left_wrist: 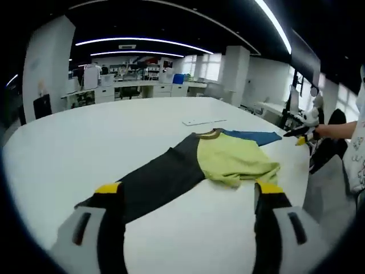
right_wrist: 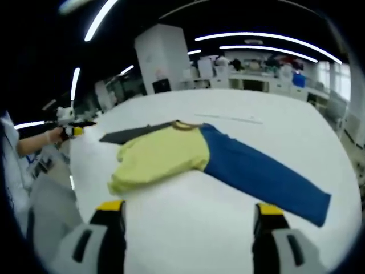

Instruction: Fold the garment on the visible template until the final outline fits inside the template.

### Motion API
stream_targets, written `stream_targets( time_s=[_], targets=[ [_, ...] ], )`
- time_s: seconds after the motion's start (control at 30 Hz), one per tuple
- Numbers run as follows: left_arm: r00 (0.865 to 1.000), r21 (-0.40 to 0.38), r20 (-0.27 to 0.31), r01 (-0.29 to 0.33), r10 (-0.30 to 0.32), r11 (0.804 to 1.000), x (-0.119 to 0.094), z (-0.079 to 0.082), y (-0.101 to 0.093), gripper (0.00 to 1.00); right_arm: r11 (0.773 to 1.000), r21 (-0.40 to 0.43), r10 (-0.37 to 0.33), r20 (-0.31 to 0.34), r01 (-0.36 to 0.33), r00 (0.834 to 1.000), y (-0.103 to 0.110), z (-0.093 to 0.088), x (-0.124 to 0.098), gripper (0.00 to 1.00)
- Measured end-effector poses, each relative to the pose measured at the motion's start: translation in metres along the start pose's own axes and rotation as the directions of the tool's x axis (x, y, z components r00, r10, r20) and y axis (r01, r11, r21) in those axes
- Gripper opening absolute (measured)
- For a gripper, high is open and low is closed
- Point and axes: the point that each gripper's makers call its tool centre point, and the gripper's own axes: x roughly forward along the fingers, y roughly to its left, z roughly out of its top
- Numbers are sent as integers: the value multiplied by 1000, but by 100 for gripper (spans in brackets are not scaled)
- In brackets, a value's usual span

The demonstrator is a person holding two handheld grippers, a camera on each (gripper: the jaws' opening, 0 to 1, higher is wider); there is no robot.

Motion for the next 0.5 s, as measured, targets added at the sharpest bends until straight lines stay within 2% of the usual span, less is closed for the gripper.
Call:
stream_targets(
  time_s=[0.07, 0.17, 0.33, 0.43, 0.5],
  targets=[
    [999, 13, -5, 35, -35, 999, -2, 0, -12, 99, 1000, -13, 18, -2, -18, 1000, 6, 0, 2, 97],
    [999, 30, -11, 53, -52, 998, -3, 0, -25, 99, 999, -37, 29, -13, -29, 1000, 9, -1, 6, 98],
    [998, 28, 7, 65, -66, 997, -4, 1, -35, 99, 994, -93, 58, -17, -59, 998, 24, 6, 13, 97],
    [998, 43, 5, 58, -59, 997, -2, -1, -44, 99, 980, -146, 133, -40, -137, 990, 50, 9, 18, 95],
    [998, 50, 6, 61, -61, 997, -1, -4, -52, 99, 961, -217, 159, -68, -170, 985, 67, 9, 24, 93]
  ],
)
